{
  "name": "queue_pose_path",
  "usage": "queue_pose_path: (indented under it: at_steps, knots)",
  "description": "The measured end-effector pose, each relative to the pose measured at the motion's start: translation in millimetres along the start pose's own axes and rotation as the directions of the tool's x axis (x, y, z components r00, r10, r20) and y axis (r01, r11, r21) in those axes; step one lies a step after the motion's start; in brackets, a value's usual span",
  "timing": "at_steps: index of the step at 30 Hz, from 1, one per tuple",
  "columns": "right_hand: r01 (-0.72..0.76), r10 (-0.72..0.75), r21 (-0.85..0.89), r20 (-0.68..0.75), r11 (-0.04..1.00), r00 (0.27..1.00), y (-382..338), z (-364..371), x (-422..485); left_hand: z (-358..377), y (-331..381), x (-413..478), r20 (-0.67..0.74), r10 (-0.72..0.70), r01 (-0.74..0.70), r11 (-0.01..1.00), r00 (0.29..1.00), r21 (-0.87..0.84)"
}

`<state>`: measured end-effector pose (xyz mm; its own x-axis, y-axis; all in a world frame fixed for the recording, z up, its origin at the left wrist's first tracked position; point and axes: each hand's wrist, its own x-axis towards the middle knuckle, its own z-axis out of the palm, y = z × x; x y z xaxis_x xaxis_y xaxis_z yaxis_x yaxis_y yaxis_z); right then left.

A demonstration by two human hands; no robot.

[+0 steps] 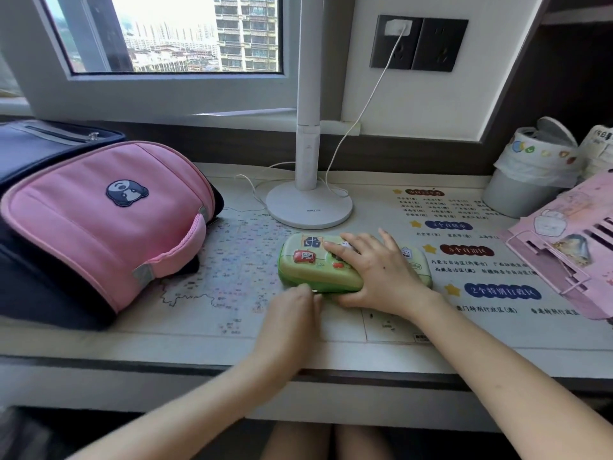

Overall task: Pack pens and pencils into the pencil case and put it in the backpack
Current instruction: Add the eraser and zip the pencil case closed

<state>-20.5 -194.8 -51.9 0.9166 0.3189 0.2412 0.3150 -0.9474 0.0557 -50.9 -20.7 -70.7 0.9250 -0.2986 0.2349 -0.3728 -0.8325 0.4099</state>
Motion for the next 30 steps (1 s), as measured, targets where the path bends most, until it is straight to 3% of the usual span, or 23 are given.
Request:
queue_pose_path:
  at_steps: [2, 5, 7, 9, 10, 11, 13, 15, 16, 17, 19, 21, 27, 30]
  knots:
    - [-0.01, 0.01, 0.019, 0.012, 1.0, 1.0, -3, -3, -2, 6, 17, 0, -0.001, -0.005, 0.005, 0.99, 1.0, -0.14]
    - [-0.037, 0.036, 0.114, 0.01, 0.993, 0.999, -3, -10, -14, -14, 15, 7, 0.074, 0.01, 0.002, 0.985, 0.997, -0.17]
    - [-0.076, 0.124, 0.252, -0.177, 0.965, 0.976, -7, -15, -30, -34, 3, 17, 0.05, 0.041, -0.033, 0.99, 0.998, -0.14]
    - [-0.116, 0.241, 0.277, -0.474, 0.954, 0.847, -20, -14, -44, -52, -7, 31, -0.092, 0.093, -0.105, 0.986, 0.991, -0.132]
    - [-0.173, 0.297, 0.272, -0.531, 0.947, 0.793, -29, -11, -47, -59, -9, 39, -0.148, 0.116, -0.135, 0.983, 0.982, -0.123]
    - [-0.244, 0.352, 0.266, -0.515, 0.933, 0.782, -40, -7, -49, -63, -10, 50, -0.144, 0.142, -0.154, 0.985, 0.979, -0.076]
    - [-0.361, 0.425, 0.226, -0.406, 0.905, 0.809, -59, 5, -45, -66, -11, 70, 0.09, 0.161, -0.162, 0.987, 0.983, 0.005]
    - [-0.458, 0.49, 0.175, -0.299, 0.872, 0.819, -72, 15, -37, -70, -10, 85, 0.47, 0.129, -0.077, 0.989, 0.873, -0.129]
    - [-0.497, 0.528, 0.177, -0.271, 0.849, 0.805, -77, 18, -32, -69, -9, 92, 0.597, 0.127, -0.033, 0.985, 0.792, -0.167]
    - [-0.529, 0.564, 0.196, -0.25, 0.826, 0.787, -82, 19, -29, -65, -9, 97, 0.659, 0.134, -0.076, 0.99, 0.74, -0.116]
    - [-0.528, 0.586, 0.273, -0.212, 0.804, 0.782, -88, 19, -27, -53, -6, 105, 0.656, 0.13, -0.29, 0.947, 0.744, 0.14]
    - [-0.49, 0.579, 0.361, -0.199, 0.794, 0.791, -88, 19, -28, -42, -2, 109, 0.607, 0.163, -0.392, 0.88, 0.778, 0.267]
    - [-0.302, 0.356, 0.213, -0.299, 0.929, 0.886, -57, 8, -56, -31, -13, 112, 0.538, 0.284, -0.467, 0.851, 0.794, 0.24]
    - [-0.341, 0.368, 0.141, -0.283, 0.929, 0.886, -24, 6, -98, -31, -17, 112, 0.541, 0.326, -0.499, 0.841, 0.776, 0.208]
